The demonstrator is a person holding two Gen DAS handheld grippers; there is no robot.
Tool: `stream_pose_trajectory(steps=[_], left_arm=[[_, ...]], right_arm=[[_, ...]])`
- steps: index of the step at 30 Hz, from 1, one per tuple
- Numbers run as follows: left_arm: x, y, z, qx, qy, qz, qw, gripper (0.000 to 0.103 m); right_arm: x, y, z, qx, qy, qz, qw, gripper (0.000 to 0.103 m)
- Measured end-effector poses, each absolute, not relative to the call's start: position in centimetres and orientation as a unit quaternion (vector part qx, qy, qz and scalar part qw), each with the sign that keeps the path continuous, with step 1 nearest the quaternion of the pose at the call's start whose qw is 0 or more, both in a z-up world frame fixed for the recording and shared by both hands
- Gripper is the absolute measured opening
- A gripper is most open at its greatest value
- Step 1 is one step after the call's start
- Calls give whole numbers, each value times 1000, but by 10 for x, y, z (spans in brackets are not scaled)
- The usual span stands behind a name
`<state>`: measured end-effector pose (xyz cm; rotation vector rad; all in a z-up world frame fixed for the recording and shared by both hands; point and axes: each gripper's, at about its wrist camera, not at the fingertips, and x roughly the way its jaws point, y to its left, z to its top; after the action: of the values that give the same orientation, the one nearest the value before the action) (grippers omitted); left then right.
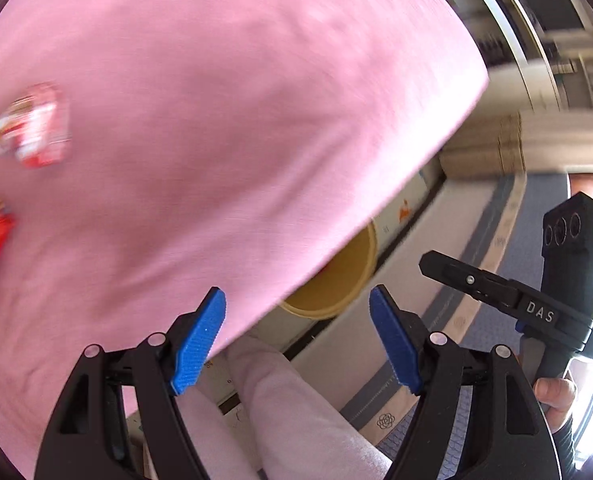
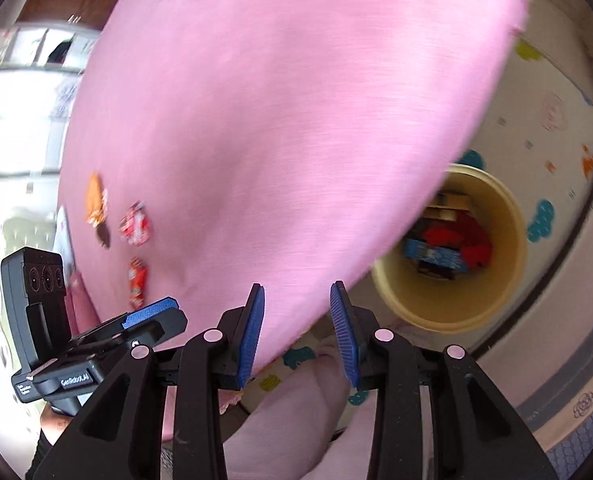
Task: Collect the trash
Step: 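Move both open tools back over the red snack wrappers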
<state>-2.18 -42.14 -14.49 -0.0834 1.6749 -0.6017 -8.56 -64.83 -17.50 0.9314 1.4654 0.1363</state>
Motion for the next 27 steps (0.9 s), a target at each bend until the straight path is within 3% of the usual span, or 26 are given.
stream_pose_trajectory(steps=[13,18,23,27], left_arm=[[19,-250,-124,-85,712,-196,668,74],[29,-205,-128,-82,711,-192,671,75],[37,-188,-141,-74,716,-183,670,75],[44,-189,-161,-51,723,-182,664,75]], right_arm=[[-3,-507,-137,351,656,123,657,37],[14,-469,-132,347,657,126,657,45],[31,-440,-133,324,667,123,659,61],[48,-435,-142,321,675,117,654,63]])
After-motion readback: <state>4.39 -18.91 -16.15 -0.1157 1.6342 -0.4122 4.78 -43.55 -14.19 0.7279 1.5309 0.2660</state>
